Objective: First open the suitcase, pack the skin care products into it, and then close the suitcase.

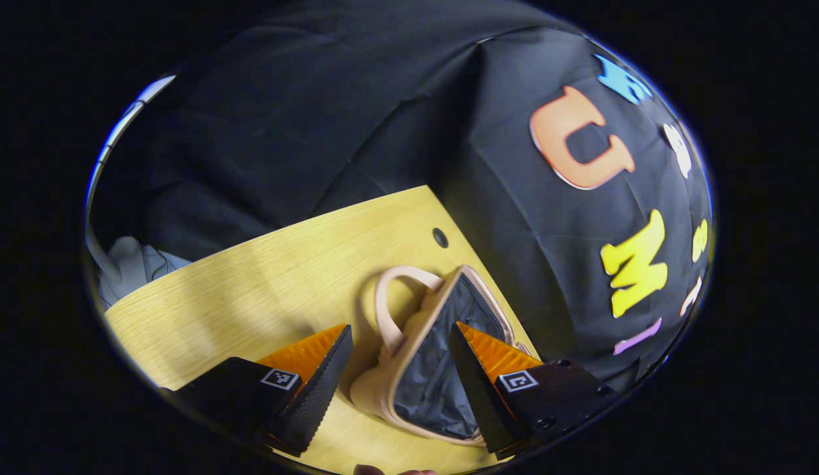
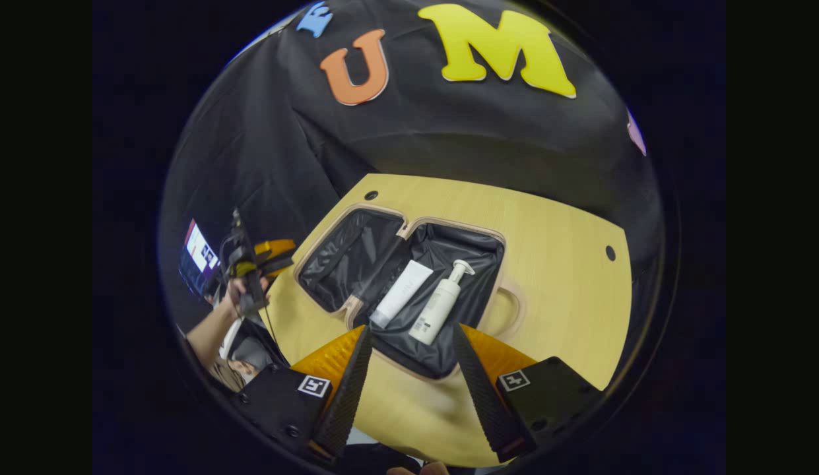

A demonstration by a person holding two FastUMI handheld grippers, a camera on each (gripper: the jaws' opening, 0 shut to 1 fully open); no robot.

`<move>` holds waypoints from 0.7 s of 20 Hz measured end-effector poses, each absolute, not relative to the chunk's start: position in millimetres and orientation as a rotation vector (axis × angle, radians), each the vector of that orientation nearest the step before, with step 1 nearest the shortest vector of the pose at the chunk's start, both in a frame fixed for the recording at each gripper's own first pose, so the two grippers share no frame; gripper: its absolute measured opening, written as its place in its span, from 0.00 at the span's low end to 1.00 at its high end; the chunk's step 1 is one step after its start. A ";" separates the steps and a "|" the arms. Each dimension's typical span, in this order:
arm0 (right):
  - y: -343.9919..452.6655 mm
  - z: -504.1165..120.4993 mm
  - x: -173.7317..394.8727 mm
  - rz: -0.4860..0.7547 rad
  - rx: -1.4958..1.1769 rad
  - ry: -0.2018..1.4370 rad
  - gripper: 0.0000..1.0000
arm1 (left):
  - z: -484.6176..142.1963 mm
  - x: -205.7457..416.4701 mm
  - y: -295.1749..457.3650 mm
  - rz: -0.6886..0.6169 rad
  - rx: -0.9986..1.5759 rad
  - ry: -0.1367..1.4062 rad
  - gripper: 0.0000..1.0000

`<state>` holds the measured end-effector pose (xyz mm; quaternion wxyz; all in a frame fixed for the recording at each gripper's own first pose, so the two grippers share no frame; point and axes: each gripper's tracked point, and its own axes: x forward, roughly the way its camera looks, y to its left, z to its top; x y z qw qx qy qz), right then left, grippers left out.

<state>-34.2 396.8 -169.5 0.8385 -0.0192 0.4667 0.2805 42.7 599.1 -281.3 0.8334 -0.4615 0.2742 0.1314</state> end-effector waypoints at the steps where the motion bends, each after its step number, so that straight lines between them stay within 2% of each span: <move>1: 392.8 -166.2 -40.0 0.584 -0.028 0.993 0.74 | -294.4 46.0 601.7 0.290 -0.995 0.615 0.92; 3: 381.4 -163.8 -44.1 0.560 -0.008 0.983 0.74 | -313.4 55.0 612.5 0.312 -0.984 0.648 0.88; 6: 368.1 -164.6 -51.2 0.541 0.010 0.968 0.75 | -312.7 82.4 609.8 0.309 -1.053 0.618 0.85; 7: 366.8 -164.5 -54.1 0.530 0.035 0.973 0.75 | -314.4 87.9 608.3 0.303 -1.064 0.616 0.92; 8: 363.8 -165.3 -57.1 0.523 0.061 0.979 0.70 | -319.5 92.7 610.5 0.310 -1.072 0.619 0.79; 10: 353.9 -170.6 -59.2 0.500 0.094 1.001 0.74 | -328.8 93.9 615.6 0.364 -1.086 0.646 0.64; 11: 349.7 -170.7 -59.3 0.488 0.113 1.005 0.74 | -332.4 93.1 614.7 0.376 -1.102 0.661 0.33; 12: 344.5 -169.8 -58.5 0.477 0.134 1.006 0.75 | -328.8 94.9 612.1 0.384 -1.114 0.660 0.24; 14: 329.4 -168.4 -51.8 0.435 0.150 0.979 0.75 | -321.0 93.3 613.8 0.396 -1.065 0.659 0.20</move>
